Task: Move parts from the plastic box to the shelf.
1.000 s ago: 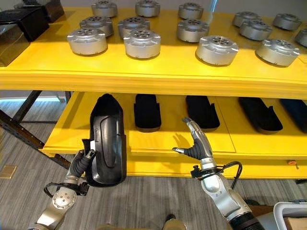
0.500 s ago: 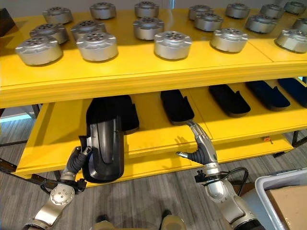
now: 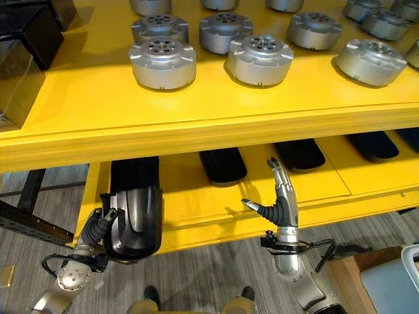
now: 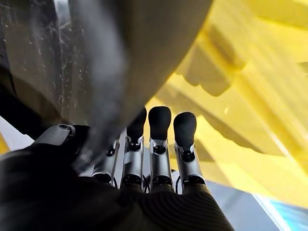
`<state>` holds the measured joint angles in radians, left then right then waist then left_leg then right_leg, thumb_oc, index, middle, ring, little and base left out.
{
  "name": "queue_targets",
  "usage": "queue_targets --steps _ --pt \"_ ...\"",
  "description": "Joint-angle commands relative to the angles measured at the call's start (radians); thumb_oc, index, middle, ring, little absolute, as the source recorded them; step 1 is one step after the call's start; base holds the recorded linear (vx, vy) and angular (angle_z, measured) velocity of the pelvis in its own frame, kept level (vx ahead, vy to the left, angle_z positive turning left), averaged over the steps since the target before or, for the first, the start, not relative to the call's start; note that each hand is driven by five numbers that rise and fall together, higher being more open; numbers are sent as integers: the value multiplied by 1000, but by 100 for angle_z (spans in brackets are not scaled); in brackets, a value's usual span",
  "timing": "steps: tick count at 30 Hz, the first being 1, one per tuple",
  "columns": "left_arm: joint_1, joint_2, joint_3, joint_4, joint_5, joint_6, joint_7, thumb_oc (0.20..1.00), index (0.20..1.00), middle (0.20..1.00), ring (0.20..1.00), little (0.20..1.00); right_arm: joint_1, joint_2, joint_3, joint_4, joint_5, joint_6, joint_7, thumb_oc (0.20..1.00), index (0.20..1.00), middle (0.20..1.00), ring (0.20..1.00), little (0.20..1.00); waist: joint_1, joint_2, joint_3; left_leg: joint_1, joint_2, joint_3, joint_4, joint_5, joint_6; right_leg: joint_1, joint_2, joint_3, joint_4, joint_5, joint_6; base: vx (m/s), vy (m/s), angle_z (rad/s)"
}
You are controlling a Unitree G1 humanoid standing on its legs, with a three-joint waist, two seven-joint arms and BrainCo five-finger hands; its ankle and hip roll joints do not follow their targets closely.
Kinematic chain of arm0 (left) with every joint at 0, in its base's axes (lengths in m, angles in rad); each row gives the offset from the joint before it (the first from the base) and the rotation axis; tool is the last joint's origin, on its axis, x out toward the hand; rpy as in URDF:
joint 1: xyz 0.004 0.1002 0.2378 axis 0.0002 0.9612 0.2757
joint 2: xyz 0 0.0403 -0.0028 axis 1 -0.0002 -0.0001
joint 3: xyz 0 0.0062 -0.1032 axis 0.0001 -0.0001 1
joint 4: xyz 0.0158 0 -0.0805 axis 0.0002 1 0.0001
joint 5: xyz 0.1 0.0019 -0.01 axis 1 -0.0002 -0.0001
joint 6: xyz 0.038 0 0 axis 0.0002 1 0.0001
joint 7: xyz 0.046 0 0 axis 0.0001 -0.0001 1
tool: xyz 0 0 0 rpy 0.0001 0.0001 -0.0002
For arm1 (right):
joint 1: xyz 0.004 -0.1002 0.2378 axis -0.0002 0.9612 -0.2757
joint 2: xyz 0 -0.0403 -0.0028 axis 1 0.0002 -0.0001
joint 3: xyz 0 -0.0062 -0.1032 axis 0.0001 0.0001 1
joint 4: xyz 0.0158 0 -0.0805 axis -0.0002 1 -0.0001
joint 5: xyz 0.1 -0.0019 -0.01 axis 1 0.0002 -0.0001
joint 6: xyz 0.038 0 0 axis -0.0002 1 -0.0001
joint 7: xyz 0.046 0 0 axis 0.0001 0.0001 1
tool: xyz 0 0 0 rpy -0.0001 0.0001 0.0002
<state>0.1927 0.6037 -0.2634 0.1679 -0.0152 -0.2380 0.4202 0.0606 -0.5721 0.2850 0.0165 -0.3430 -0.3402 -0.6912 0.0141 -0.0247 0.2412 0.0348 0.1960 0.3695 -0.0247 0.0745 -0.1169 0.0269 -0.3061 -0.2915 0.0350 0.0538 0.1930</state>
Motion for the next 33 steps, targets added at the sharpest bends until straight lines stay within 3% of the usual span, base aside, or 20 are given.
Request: queue_targets --steps 1,7,14,19,26,33 --pt "-80 6 75 -98 43 -84 56 200 200 200 200 200 -73 -54 0 -63 -15 1 -47 1000 1000 1000 1000 1000 8 25 -13 -15 -3 -49 85 -79 51 -32 77 8 132 -119 -17 -66 -14 22" --pt "-195 9 89 -55 37 -20 109 200 200 200 200 200 -139 -87 23 -89 -40 43 -37 1000 1000 1000 1000 1000 6 26 18 -66 0 -54 136 -90 49 -63 77 22 149 -130 -25 -74 25 4" --pt "-309 -7 82 12 53 34 183 200 200 200 200 200 -189 -111 2 -116 -25 30 -30 1000 1000 1000 1000 1000 -18 30 53 -113 6 -43 183 -100 46 -114 76 46 187 -140 -24 -80 42 -8" --pt "-424 -7 75 73 25 90 259 200 200 200 200 200 -260 -127 -31 -179 -34 27 -45 1000 1000 1000 1000 1000 -41 39 115 -198 25 -28 238 -104 39 -215 69 64 250 -149 -21 -181 78 -18" --pt "-524 -38 99 131 -48 176 351 200 200 200 200 200 -313 -141 -91 -254 8 64 30 1000 1000 1000 1000 1000 -63 40 192 -320 46 -37 307 -105 30 -360 66 88 364 -175 -23 -132 62 -16" --pt "-610 -7 146 185 -73 194 423 200 200 200 200 200 -349 -158 -128 -306 11 83 66 1000 1000 1000 1000 1000 -79 37 244 -401 57 -39 338 -96 21 -458 80 104 427 -185 -32 -82 30 -6"
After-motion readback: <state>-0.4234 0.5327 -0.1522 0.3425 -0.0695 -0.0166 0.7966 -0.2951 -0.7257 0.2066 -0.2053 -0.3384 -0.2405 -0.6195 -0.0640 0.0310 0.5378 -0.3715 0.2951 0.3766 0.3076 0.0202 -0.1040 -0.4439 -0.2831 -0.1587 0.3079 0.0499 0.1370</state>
